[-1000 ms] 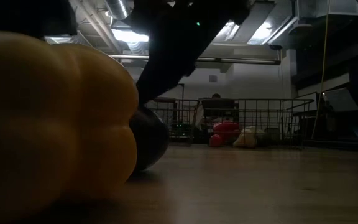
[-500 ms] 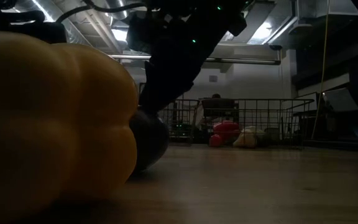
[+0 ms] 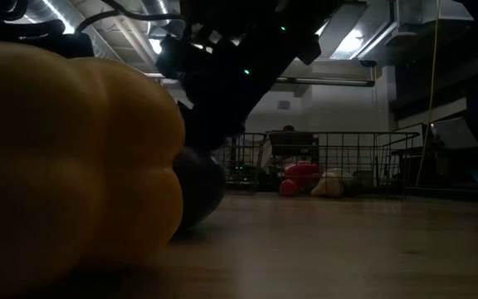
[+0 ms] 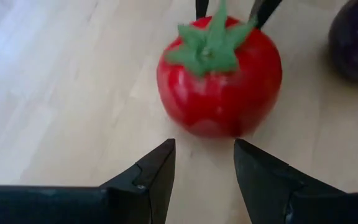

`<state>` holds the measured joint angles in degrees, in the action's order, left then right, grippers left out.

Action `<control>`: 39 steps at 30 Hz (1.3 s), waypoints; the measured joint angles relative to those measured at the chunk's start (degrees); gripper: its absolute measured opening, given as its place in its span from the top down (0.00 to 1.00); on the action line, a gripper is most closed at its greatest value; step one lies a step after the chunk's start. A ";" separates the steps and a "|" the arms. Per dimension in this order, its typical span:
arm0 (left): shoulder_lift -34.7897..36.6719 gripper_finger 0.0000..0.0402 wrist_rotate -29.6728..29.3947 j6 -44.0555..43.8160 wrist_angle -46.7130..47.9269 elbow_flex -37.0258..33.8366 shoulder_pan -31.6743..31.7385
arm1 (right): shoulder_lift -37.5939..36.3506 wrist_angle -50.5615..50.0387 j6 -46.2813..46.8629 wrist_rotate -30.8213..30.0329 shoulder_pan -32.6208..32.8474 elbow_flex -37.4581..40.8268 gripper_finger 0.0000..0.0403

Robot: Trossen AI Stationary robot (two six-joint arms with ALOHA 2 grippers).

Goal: Sort produce into baskets
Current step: Put the red tomato into the left gold wire basket

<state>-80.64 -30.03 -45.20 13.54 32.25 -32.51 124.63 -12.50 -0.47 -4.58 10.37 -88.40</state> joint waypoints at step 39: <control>-0.11 0.60 -4.30 5.33 -2.43 0.41 1.14 | 0.01 -5.89 -3.34 -5.18 0.11 -6.64 0.62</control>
<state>-80.75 -34.33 -39.87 11.11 32.65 -31.38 124.64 -18.39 -3.81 -9.76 10.48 -95.04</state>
